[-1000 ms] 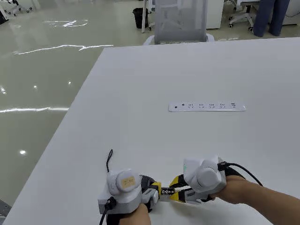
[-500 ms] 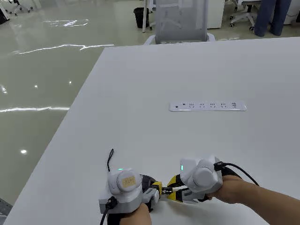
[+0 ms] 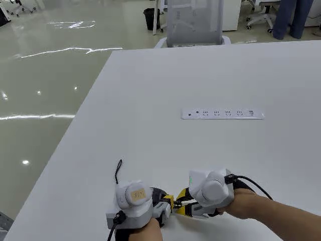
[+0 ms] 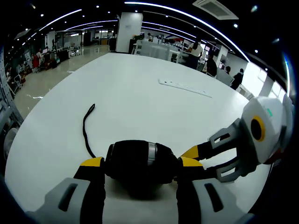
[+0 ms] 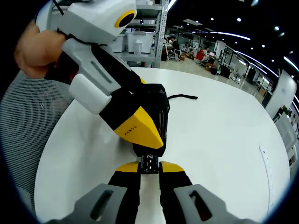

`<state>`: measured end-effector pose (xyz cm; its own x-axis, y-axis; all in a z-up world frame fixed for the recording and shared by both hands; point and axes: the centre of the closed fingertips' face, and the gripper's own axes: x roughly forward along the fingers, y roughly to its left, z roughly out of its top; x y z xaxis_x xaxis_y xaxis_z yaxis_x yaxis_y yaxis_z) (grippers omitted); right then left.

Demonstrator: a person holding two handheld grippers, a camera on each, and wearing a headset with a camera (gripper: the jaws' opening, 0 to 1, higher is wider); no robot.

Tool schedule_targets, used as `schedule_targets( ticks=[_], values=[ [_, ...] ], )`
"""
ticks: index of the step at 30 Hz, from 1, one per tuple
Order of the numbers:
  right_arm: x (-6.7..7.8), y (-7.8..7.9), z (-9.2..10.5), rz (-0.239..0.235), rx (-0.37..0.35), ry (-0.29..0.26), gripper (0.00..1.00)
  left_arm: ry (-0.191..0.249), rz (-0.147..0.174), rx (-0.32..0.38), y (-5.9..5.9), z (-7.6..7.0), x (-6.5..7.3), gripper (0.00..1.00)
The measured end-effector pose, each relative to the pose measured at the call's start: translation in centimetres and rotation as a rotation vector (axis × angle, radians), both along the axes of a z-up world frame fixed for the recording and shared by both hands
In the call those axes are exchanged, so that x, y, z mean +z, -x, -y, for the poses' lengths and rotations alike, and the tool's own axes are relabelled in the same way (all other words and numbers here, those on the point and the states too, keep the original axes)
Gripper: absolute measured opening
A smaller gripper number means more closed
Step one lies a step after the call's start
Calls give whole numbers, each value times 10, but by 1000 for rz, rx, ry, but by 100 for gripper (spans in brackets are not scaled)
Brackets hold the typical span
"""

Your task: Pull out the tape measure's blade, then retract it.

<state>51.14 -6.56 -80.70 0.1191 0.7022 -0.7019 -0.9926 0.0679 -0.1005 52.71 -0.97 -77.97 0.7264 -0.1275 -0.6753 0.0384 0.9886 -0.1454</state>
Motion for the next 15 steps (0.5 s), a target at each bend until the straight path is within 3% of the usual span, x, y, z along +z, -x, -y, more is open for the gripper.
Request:
schedule_targets(
  ticks=[15],
  values=[
    [-1,-2,-8,6,7,12,14,0,-1,1,-1,-1,0,58]
  ],
)
